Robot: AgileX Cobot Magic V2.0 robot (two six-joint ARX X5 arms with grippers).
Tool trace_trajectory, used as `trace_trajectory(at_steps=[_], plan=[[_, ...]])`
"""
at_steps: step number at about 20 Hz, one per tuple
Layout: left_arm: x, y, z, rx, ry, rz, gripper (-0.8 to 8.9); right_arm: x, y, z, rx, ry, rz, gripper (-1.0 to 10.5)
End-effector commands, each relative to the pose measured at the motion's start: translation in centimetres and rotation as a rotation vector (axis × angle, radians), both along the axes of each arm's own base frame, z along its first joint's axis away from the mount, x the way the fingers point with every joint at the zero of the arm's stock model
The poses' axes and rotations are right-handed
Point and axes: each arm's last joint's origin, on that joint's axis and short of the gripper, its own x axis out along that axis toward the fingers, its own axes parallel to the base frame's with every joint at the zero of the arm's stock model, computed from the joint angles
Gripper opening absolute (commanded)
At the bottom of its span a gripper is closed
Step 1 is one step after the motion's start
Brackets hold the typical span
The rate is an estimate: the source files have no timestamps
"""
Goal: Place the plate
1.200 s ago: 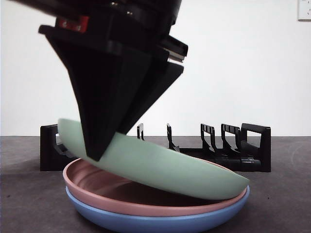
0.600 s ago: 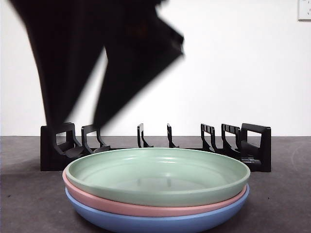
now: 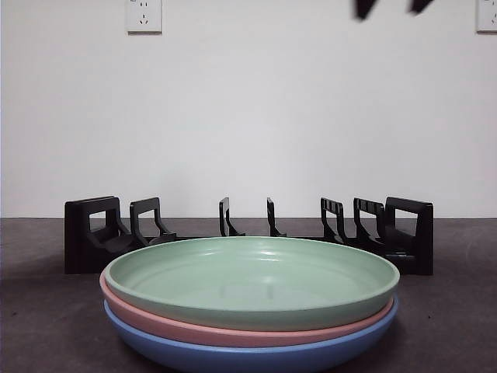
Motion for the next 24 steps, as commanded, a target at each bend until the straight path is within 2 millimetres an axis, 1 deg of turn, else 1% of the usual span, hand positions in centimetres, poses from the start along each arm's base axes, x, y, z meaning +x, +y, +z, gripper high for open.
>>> trace_trajectory(at_steps=[1,3,5,6,7,8,9,13,20,22,23,24], plan=[[0.1,-0.1,0.5,-0.007,-0.023,-0.004,2.49,0.3,-2.4,1.3,0.014,-0.046,-0.039,3.7],[0.1,-0.1,0.5,-0.007,-0.024,-0.004,2.49,0.0,-4.6,2.1,0.040,-0.071,-0.062,3.7],[0.1,-0.1,0.5,-0.007,-0.024,-0.004,2.48,-0.2,-6.0,2.7,0.065,-0.093,-0.105,3.7],[0.1,-0.1,0.5,-0.007,-0.024,-0.004,2.39,-0.4,-6.3,2.8,0.070,-0.100,-0.116,3.5],[0.1,-0.1,0.5,-0.004,-0.022,-0.006,0.35,-0.5,-6.5,2.9,0.072,-0.101,-0.119,1.3],[0.1,-0.1,0.4,-0.004,-0.022,-0.006,0.27,-0.5,-6.4,2.9,0.072,-0.104,-0.121,0.4],[0.1,-0.1,0.5,-0.007,-0.027,-0.006,0.06,-0.4,-6.4,2.9,0.081,-0.111,-0.125,0.2],[0.0,-0.1,0.7,-0.020,-0.044,-0.003,0.07,-0.7,-6.5,2.9,0.085,-0.101,-0.116,0.2],[-0.2,0.0,0.8,-0.025,-0.056,-0.011,0.07,-0.6,-6.5,3.1,0.090,-0.123,-0.128,0.2],[0.1,-0.2,0.7,-0.002,-0.080,-0.037,0.07,-0.6,-6.5,3.1,0.090,-0.122,-0.127,0.2],[0.4,-0.3,0.3,0.001,-0.140,-0.044,0.07,-0.6,-6.5,3.1,0.090,-0.123,-0.128,0.2],[0.7,-0.3,-0.4,-0.008,-0.247,-0.059,0.07,-0.6,-6.5,3.1,0.090,-0.123,-0.127,0.2]])
